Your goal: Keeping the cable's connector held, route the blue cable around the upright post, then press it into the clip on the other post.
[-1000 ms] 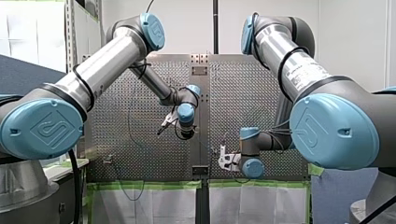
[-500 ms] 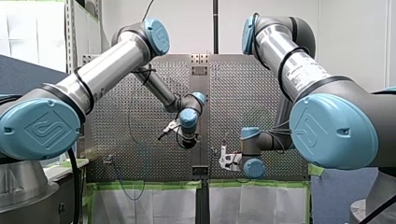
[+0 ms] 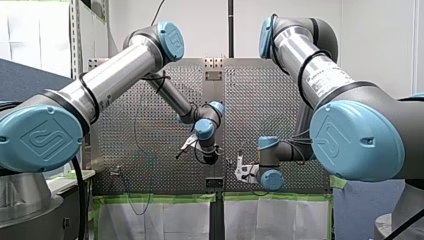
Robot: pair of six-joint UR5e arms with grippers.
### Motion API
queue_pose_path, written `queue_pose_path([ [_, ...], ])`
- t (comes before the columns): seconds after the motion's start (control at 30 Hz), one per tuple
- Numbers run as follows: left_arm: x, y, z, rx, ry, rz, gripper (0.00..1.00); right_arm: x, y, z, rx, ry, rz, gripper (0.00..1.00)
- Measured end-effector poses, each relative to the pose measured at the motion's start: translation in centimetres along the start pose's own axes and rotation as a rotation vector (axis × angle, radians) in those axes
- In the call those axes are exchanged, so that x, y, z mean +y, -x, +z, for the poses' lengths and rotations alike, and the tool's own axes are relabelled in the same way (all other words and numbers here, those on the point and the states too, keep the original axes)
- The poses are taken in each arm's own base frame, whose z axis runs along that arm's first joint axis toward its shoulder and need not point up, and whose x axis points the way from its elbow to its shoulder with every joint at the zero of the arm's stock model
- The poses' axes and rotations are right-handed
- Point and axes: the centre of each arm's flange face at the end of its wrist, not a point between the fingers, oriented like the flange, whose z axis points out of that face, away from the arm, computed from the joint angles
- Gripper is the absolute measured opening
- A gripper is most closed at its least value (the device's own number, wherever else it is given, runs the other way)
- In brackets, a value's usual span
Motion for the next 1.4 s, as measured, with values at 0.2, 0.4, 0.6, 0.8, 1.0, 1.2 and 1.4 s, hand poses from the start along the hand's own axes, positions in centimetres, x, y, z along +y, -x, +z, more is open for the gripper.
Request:
queue_pose_path([
  [0.2,-1.1,0.1,-0.3,-0.012,-0.055,-0.043,1.0,0.0,0.0,0.0,0.0,0.0,0.001,0.0],
  [0.4,-2.3,0.4,-0.6,-0.029,-0.094,-0.086,1.0,0.0,0.0,0.0,-0.001,0.0,0.0,0.0],
  [0.6,-3.3,0.9,-0.6,-0.071,-0.129,-0.138,1.0,0.0,0.1,0.0,-0.002,0.0,-0.003,0.0],
  [0.8,-3.9,1.3,-0.5,-0.104,-0.147,-0.187,1.0,0.2,0.1,0.0,-0.001,0.003,-0.011,0.0],
  [1.0,-3.9,1.4,-0.4,-0.114,-0.135,-0.237,1.0,0.2,0.2,0.1,0.003,0.002,-0.01,0.0],
  [1.2,-4.0,1.5,-0.5,-0.12,-0.135,-0.25,1.0,0.2,0.2,0.0,0.003,0.002,-0.009,0.0],
  [1.4,-4.5,1.7,-0.6,-0.135,-0.133,-0.252,1.0,0.1,0.3,0.0,0.001,0.002,-0.009,0.0],
])
